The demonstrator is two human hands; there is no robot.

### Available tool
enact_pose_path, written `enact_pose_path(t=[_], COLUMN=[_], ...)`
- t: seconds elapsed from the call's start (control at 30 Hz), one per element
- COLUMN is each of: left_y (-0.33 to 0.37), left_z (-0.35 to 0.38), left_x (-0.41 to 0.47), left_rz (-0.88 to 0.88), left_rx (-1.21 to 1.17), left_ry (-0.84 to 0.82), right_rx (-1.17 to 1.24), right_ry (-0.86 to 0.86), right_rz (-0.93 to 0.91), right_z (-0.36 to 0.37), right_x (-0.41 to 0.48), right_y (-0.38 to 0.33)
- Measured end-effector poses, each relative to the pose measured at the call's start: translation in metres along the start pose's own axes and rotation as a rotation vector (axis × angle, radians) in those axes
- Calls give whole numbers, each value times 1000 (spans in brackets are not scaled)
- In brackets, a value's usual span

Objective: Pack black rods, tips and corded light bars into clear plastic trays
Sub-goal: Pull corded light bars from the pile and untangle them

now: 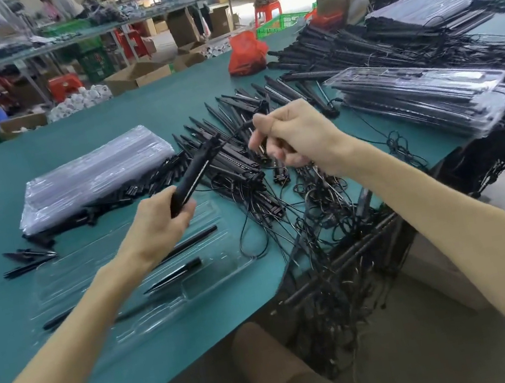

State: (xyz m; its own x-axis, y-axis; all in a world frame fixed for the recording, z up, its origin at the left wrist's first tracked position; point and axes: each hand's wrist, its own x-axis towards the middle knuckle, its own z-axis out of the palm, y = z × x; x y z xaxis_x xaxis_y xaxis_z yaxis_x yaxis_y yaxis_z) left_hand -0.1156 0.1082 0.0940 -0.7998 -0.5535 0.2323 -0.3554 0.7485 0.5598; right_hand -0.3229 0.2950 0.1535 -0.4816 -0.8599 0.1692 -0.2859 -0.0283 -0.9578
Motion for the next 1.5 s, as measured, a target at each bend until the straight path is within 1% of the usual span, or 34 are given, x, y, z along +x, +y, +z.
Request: enact_pose_path(t=[0.07, 0.13, 0.27, 0.4, 0.47, 0.53, 0.57, 0.63, 0.67, 0.7, 0.73, 0.77, 0.8, 0.83, 0.87, 0.9, 0.93, 1.0, 1.07, 1.23, 1.3, 1.4, 1.5], left_y=[5, 8, 1, -12, -15, -15, -13, -3, 6, 17, 27, 39, 51, 63, 74, 84, 91, 102, 109, 112, 111, 109, 104], left_z=[0, -2, 0, 4, 5, 9, 13, 21, 26, 31, 37, 44, 54, 65, 77, 89, 100, 115, 119, 117, 116, 112, 104], left_x=[4, 7, 8, 7, 8, 6, 3, -8, -15, -21, -27, -33, -39, -44, -48, -49, -47, -34, -18, 6, 10, 16, 26], left_rz=[14, 18, -16, -70, -91, -79, -48, 55, 134, 229, 332, 416, 450, 429, 372, 295, 219, 87, 15, -61, -82, -111, -169], left_rx=[-32, -58, 3, 41, 45, 80, 146, 314, 366, 370, 332, 263, 182, 107, 31, -56, -155, -315, -368, -529, -570, -569, -682], left_ry=[17, 16, -9, -30, -32, 23, 90, 280, 367, 408, 381, 284, 143, -7, -128, -202, -221, -171, -123, -94, -78, -2, 64], right_rx=[85, 112, -32, -6, -34, -58, -55, -24, -4, 19, 41, 61, 78, 89, 96, 99, 99, 92, 82, 70, 25, -86, -110], right_ry=[-13, -22, 21, 0, -18, -29, -28, -13, -1, 11, 23, 37, 51, 63, 69, 68, 61, 44, 26, -23, -30, -45, -30], right_rz=[-3, 1, 42, 5, 8, 33, 46, 66, 72, 75, 75, 74, 73, 72, 72, 72, 73, 75, 73, 54, 51, 50, 92], right_z=[-1, -1, 4, 15, 19, 21, 22, 22, 22, 22, 22, 22, 23, 24, 26, 27, 29, 31, 33, 38, 39, 34, 25], right_x=[3, 6, 14, 24, 31, 37, 39, 43, 45, 47, 49, 51, 52, 54, 54, 55, 56, 56, 54, 50, 50, 48, 42], right_y=[-8, -13, -14, -16, -18, -17, -15, -12, -10, -8, -7, -7, -7, -8, -10, -12, -15, -18, -19, -15, -13, -6, 7])
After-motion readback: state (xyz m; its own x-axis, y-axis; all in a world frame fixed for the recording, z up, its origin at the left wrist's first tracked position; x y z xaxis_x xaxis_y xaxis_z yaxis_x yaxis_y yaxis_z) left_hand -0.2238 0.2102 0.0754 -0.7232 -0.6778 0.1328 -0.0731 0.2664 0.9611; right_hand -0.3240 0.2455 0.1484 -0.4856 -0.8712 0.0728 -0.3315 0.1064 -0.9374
